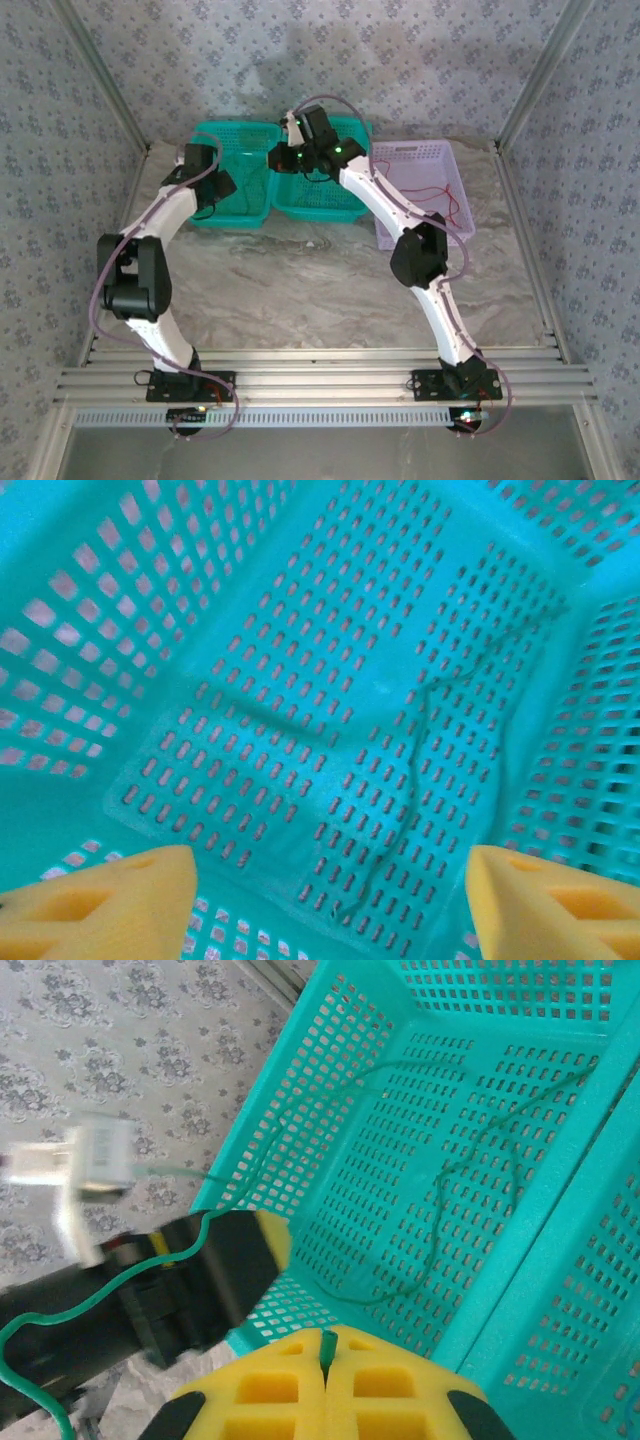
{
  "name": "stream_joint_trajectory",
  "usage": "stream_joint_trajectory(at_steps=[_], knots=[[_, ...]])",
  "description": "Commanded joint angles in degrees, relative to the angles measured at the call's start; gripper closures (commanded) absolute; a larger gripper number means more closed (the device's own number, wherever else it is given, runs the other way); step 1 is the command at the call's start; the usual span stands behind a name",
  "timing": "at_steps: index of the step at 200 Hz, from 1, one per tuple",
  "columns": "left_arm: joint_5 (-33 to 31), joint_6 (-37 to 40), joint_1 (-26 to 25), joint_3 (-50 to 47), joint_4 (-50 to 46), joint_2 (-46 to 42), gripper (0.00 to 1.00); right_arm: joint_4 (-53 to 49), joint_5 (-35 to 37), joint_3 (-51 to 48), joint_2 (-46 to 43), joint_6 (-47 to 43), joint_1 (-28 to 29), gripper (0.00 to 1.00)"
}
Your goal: Untangle the cables
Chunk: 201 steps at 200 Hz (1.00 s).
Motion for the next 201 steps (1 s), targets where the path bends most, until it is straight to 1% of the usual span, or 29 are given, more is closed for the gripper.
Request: stream_joint_trajectory(at_steps=[1,34,39,61,85,117,146,158,169,176,185,201], knots=[[0.97,-1.39,0.48,0.40,1.04,-5.00,0.23,-2.46,-0.25,3.48,2.86,2.55,-0.23,1.00],[2.10,-1.60,0.48,2.25,-1.13,-8.87,0.18,-2.51,-0.01,7.87,6.86,3.71,-0.04,1.00],[2.11,-1.79,0.57,2.33,-1.52,-9.54,0.15,-2.46,0.24,8.25,7.36,3.64,0.05,1.00],[2.48,-2.46,0.55,2.85,-3.25,-13.55,0.11,-3.83,3.82,10.78,9.71,1.84,1.46,1.00],[2.92,-2.18,0.61,3.49,-6.01,-18.13,0.02,-4.45,6.11,12.87,12.87,1.44,2.00,1.00],[4.04,-0.39,0.51,3.95,-10.62,-22.64,0.00,-4.34,7.56,14.22,16.11,0.36,2.87,1.00],[3.43,0.37,0.37,1.38,-12.71,-26.96,0.00,-2.97,5.31,16.34,19.44,1.96,3.20,1.00],[3.36,-0.12,0.22,-0.24,-13.09,-28.56,0.00,-2.92,5.43,16.82,20.41,1.99,3.54,1.00],[2.73,-0.49,0.04,-2.24,-12.77,-30.12,0.00,-2.51,5.23,16.77,20.79,1.89,3.98,0.94],[2.10,-0.70,0.04,-3.61,-12.45,-31.00,0.00,-2.51,4.55,16.77,20.90,1.80,4.21,0.87],[1.31,-0.85,0.08,-4.88,-12.38,-31.75,0.00,-2.51,3.76,16.92,20.90,1.24,4.67,0.80],[0.95,-0.51,0.13,-5.87,-12.53,-31.87,0.00,-2.46,3.35,17.21,20.08,-0.40,5.23,0.64]])
